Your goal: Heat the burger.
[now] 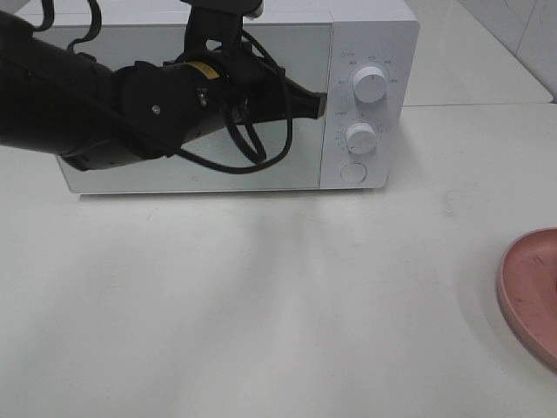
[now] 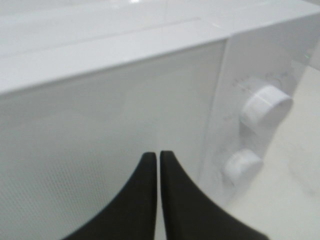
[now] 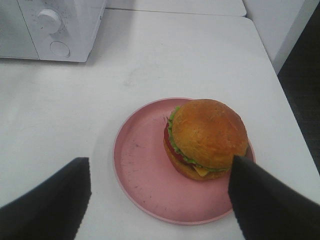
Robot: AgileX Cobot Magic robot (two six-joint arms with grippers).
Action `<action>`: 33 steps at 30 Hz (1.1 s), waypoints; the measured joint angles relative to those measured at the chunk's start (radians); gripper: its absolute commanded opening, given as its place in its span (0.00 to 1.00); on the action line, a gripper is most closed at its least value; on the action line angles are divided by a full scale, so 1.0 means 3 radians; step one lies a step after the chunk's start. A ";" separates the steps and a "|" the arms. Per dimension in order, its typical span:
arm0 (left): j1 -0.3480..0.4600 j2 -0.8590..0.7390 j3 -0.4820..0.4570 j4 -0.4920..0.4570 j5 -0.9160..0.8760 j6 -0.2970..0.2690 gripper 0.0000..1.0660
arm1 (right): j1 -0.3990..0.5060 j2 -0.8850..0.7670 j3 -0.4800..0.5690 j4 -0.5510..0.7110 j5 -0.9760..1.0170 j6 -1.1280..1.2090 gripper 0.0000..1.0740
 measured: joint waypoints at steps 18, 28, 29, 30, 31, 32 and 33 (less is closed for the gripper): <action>-0.0043 -0.0693 0.0500 0.0277 0.2550 0.0010 0.94 | 0.0000 0.0000 0.0000 0.0000 0.0000 0.0000 0.71; 0.0553 -0.1090 0.0500 0.0460 0.4070 -0.0247 0.94 | 0.0000 0.0000 0.0000 0.0000 0.0000 0.0000 0.71; 0.0667 -0.1137 0.0500 0.0470 0.4193 -0.0270 0.94 | 0.0000 0.0000 0.0000 0.0000 0.0000 0.0000 0.71; 0.0880 -0.1233 0.0500 0.0480 0.4417 -0.0313 0.94 | 0.0000 0.0000 0.0000 0.0000 0.0000 0.0000 0.71; 0.0880 -0.1233 0.0500 0.0480 0.4417 -0.0313 0.94 | 0.0000 0.0000 0.0000 0.0000 0.0000 0.0000 0.71; 0.1107 -0.1363 0.0500 0.0487 0.4627 -0.0333 0.94 | 0.0000 0.0000 0.0000 0.0000 0.0000 0.0000 0.71; 0.1107 -0.1363 0.0500 0.0487 0.4627 -0.0333 0.94 | 0.0000 0.0000 0.0000 0.0000 0.0000 0.0000 0.71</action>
